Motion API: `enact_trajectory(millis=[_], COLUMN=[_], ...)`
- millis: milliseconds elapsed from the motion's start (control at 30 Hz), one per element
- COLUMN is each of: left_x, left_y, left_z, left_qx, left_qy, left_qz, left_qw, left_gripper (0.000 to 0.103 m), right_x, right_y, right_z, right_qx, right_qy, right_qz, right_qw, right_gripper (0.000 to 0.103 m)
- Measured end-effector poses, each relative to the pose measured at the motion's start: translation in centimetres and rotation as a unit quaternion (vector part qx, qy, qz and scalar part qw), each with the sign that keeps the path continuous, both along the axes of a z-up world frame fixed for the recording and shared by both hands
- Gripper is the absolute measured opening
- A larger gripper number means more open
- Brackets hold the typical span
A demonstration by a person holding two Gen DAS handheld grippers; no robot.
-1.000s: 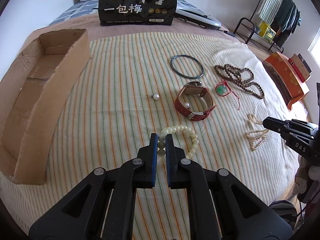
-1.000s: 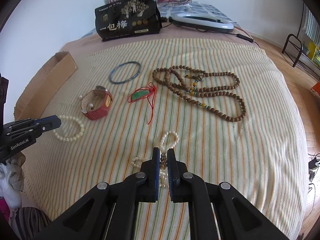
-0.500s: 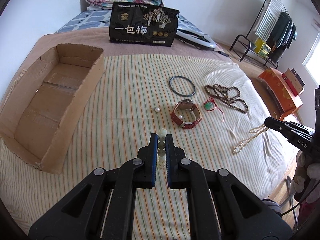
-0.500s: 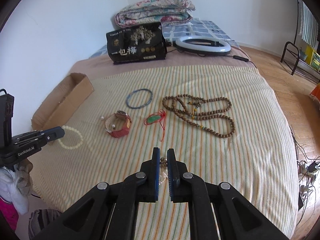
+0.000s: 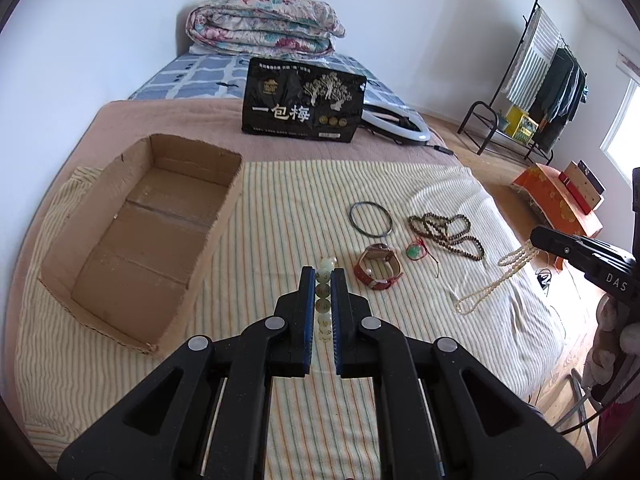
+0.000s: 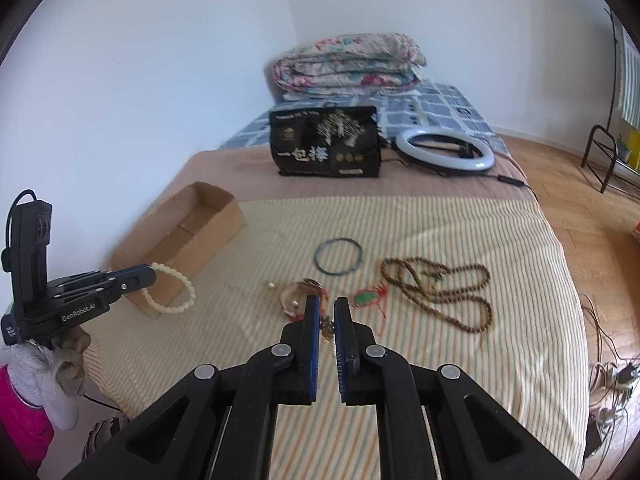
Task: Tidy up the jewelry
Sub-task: 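Carry the bracelet in the left tool and the necklace in the right tool over the cardboard box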
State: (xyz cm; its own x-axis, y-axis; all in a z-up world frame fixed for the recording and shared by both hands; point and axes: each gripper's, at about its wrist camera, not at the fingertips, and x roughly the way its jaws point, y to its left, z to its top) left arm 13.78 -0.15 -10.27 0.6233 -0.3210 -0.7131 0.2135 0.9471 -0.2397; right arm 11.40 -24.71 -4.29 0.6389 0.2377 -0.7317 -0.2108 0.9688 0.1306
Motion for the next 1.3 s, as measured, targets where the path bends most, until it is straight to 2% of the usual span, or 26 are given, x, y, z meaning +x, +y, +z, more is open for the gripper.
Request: enact_trajectory(millis=[300,533,1067,1300], left_x=[-0.1,0.3,1.5,2.2], left_y=[3.2,6.6,12.9,14.7], left_z=[1.6,2.2,1.5,0.6], left_qx=[-0.002,0.0,-0.002,-0.002], left_qy=[-0.017,-0.025,-0.027,-0.022], left_qz=[0.022,0.05,0.095,0.107], left_qw=[0.9996,0.9984,0.9951,0.994], left_gripper=[0.005,0.005,0.005,0.005], right_x=[1.4,3.1,8.3,10.8], right_y=[4.4,8.4,17.5,21.0], right_z=[3.0,4.0,3.5,2.1], right_qx=[0.017,0.026,0.035,0.029], right_qy=[-0.03,-0.042,-0.041,-0.034], right_qz=[0.042,0.076,0.142,0.157], right_qw=[0.999,0.996,0.988,0.987], right_gripper=[0.005,0.005,0.005,0.005])
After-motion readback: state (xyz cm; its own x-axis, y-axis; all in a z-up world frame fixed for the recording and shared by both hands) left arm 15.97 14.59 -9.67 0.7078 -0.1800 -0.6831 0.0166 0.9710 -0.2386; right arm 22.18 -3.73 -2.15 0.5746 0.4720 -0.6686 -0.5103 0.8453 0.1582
